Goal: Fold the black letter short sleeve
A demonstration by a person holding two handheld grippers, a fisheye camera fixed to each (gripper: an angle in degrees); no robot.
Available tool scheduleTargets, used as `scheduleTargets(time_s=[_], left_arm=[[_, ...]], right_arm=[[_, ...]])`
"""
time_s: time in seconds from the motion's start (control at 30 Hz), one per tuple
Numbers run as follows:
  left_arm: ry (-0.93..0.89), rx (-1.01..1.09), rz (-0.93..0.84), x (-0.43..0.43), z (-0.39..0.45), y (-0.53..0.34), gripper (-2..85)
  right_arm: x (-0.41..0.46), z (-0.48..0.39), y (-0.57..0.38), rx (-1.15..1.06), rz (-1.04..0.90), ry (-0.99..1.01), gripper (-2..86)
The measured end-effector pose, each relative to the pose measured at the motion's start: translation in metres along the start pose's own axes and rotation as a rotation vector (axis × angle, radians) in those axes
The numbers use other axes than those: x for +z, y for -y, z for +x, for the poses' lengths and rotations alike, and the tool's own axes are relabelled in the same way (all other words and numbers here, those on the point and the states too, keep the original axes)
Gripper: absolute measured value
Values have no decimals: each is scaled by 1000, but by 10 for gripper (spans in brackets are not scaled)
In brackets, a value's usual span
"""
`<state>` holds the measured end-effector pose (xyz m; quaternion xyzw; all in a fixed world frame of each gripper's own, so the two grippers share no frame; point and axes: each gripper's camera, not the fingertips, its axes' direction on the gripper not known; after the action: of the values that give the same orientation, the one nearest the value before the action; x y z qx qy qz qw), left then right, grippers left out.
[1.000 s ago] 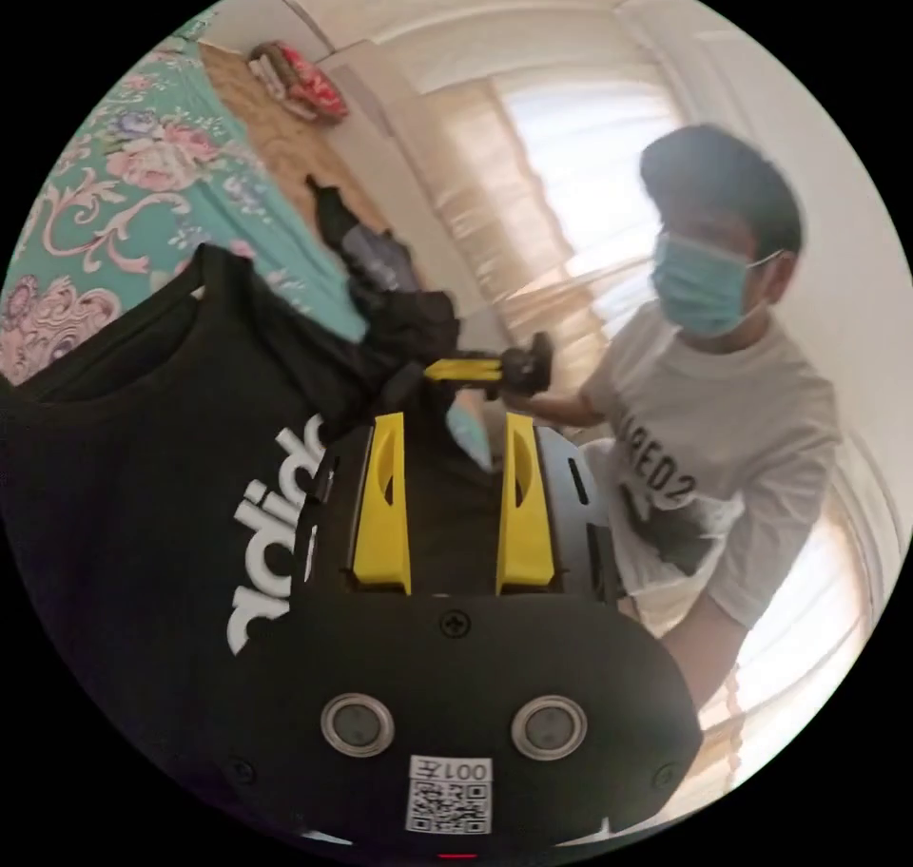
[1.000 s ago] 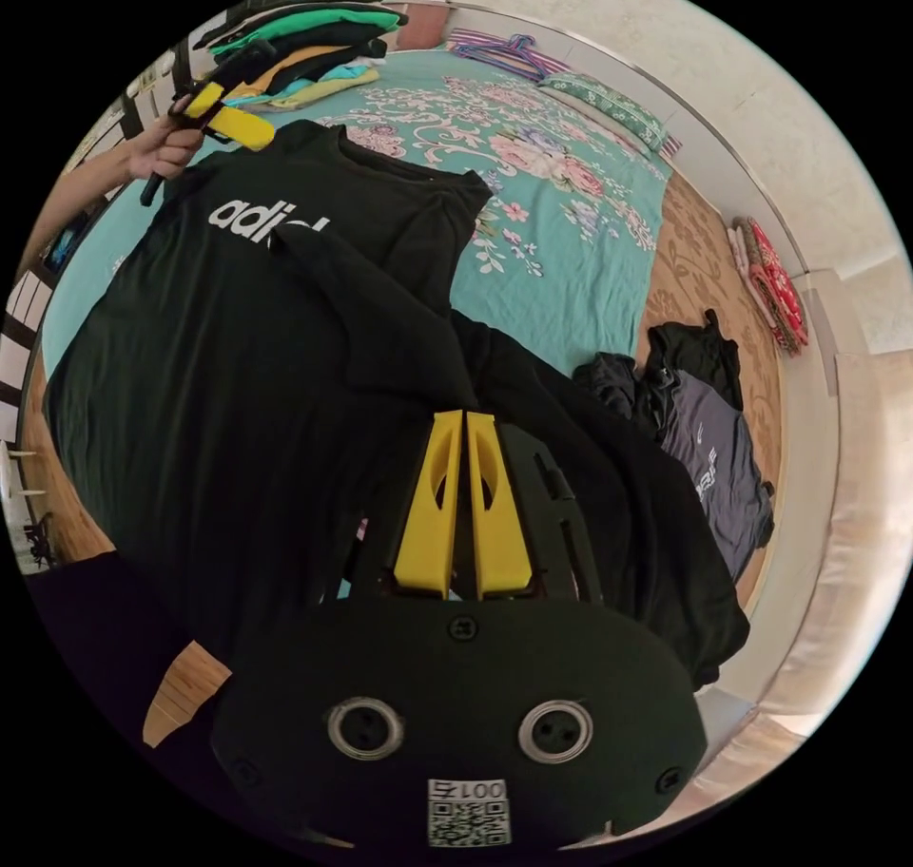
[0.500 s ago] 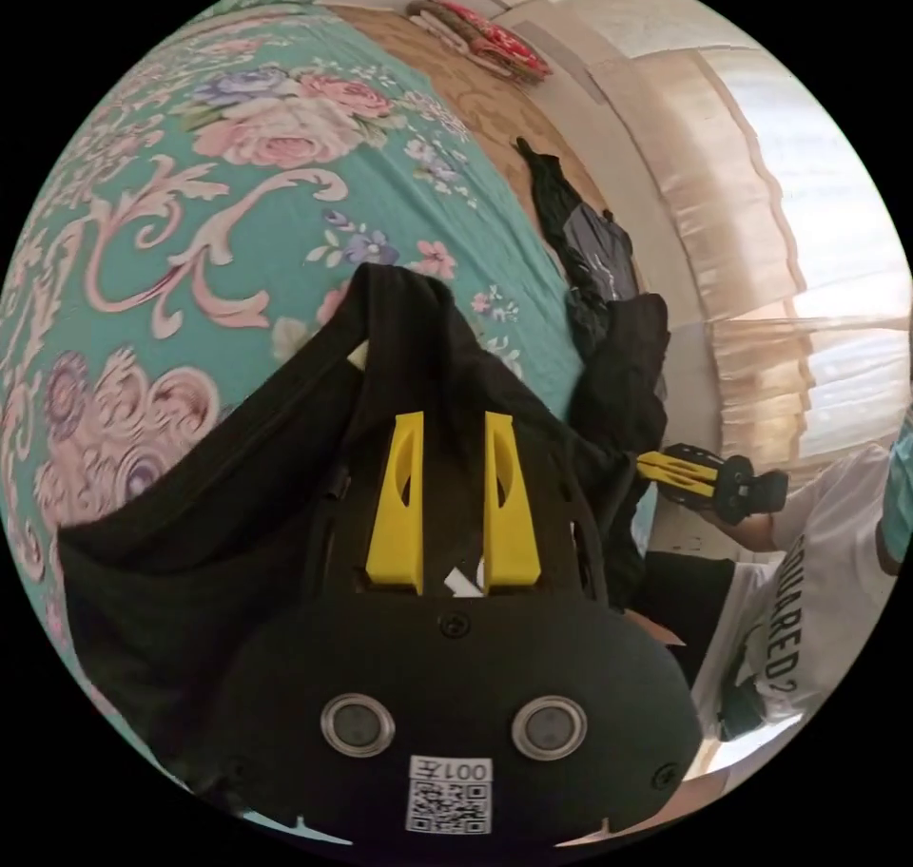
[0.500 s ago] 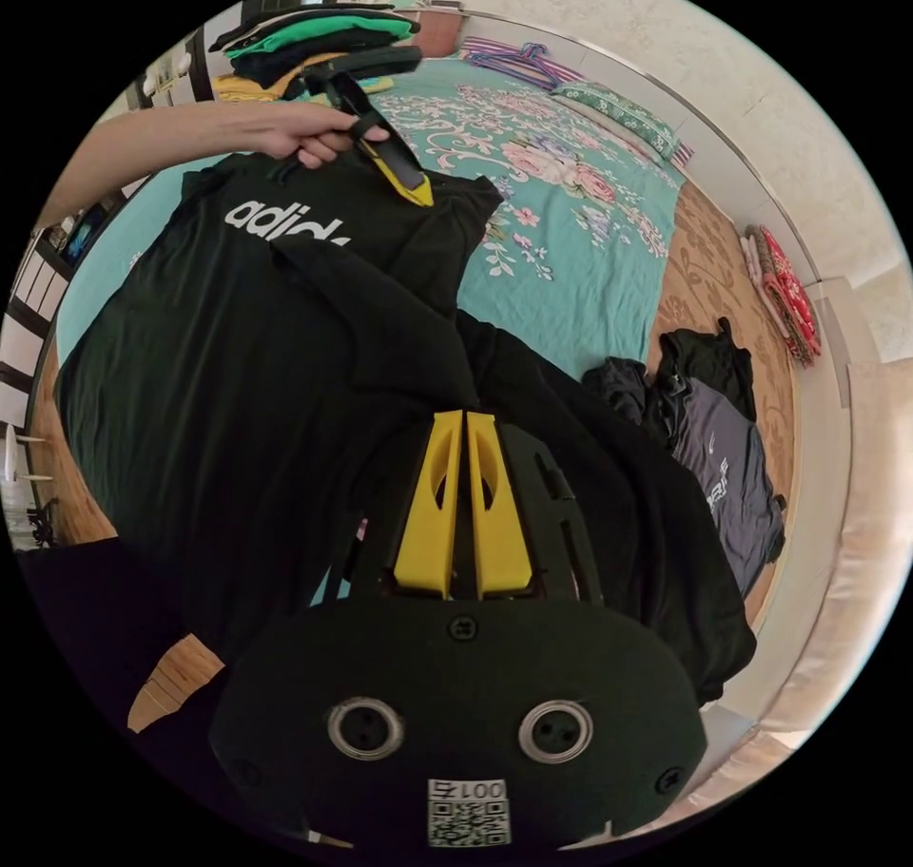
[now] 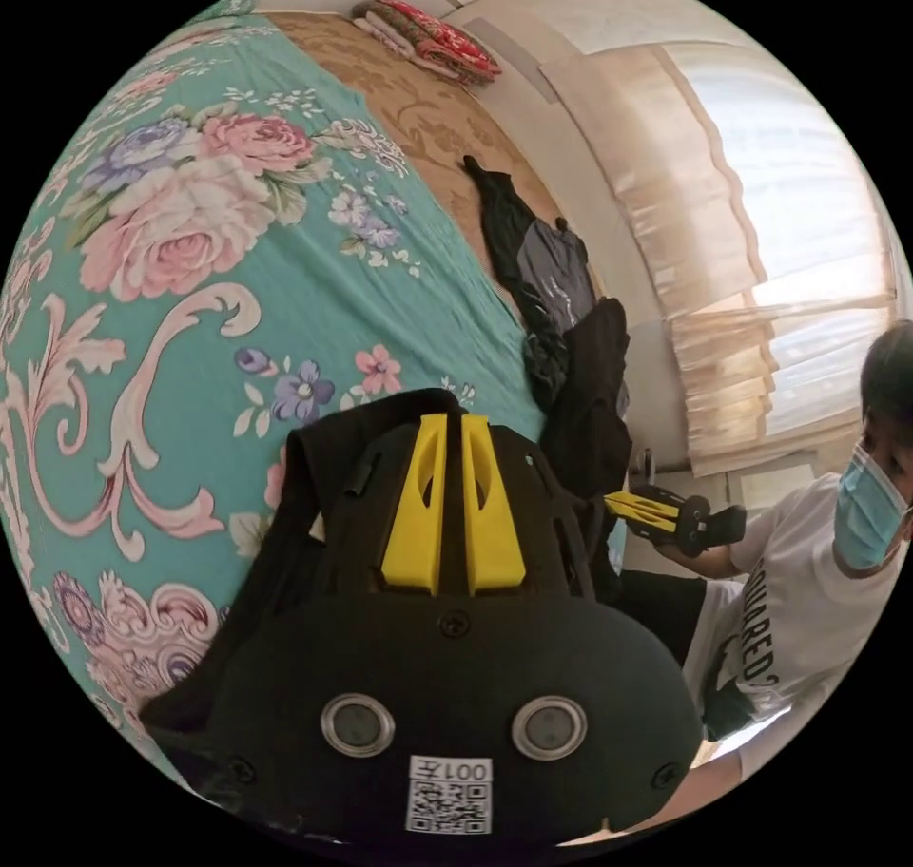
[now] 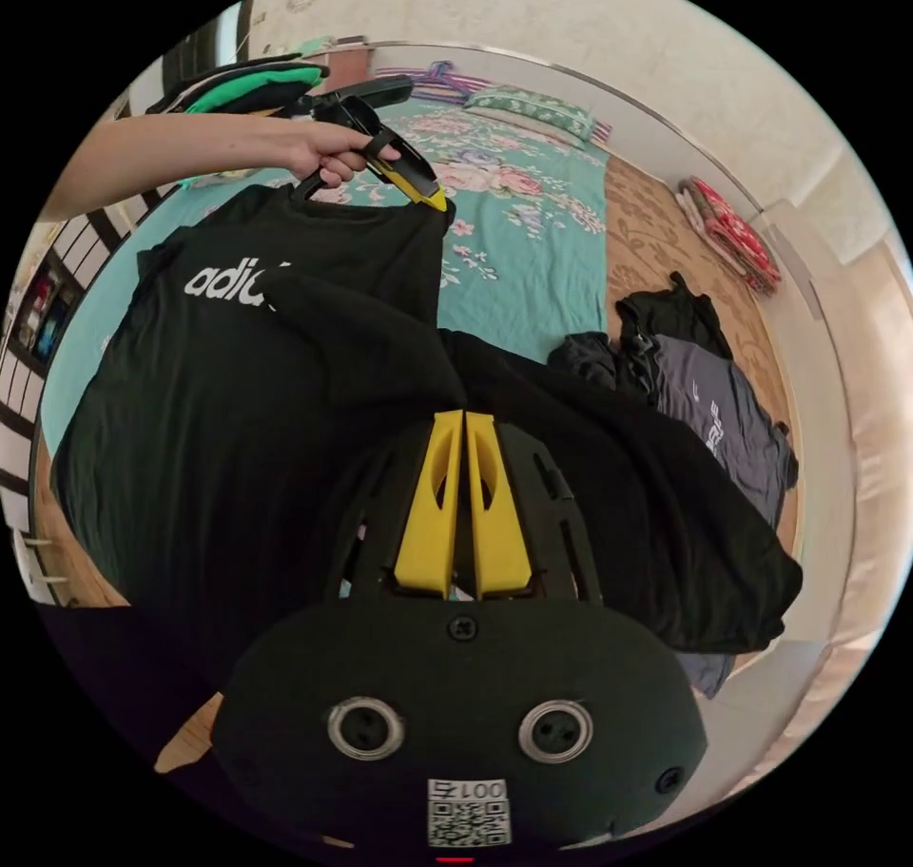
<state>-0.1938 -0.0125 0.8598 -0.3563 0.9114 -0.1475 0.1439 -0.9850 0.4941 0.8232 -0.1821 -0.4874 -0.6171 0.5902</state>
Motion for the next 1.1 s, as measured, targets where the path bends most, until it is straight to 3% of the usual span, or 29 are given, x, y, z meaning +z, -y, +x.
scheduleTargets(time_s=[0.13, 0.33, 0.47, 0.63, 0.8, 1.1], left_arm=[[147, 19, -162, 30, 2, 26, 20], [145, -51, -51, 0, 8, 7, 71], [241, 36, -114, -12, 50, -43, 90], [225, 106, -173, 13, 96, -93, 89], [200, 63, -137, 37, 97, -99, 84], [90, 23, -50, 34, 93, -90, 48]], right_arm=[[13, 7, -7, 69, -15, -5, 3], [22, 25, -25, -4, -107, -93, 7], [0, 42, -37, -108, -10, 77, 26], [13, 33, -29, -110, -9, 259, 71], [47, 38, -23, 83, -41, 272, 80], [52, 68, -24, 216, -77, 315, 62]])
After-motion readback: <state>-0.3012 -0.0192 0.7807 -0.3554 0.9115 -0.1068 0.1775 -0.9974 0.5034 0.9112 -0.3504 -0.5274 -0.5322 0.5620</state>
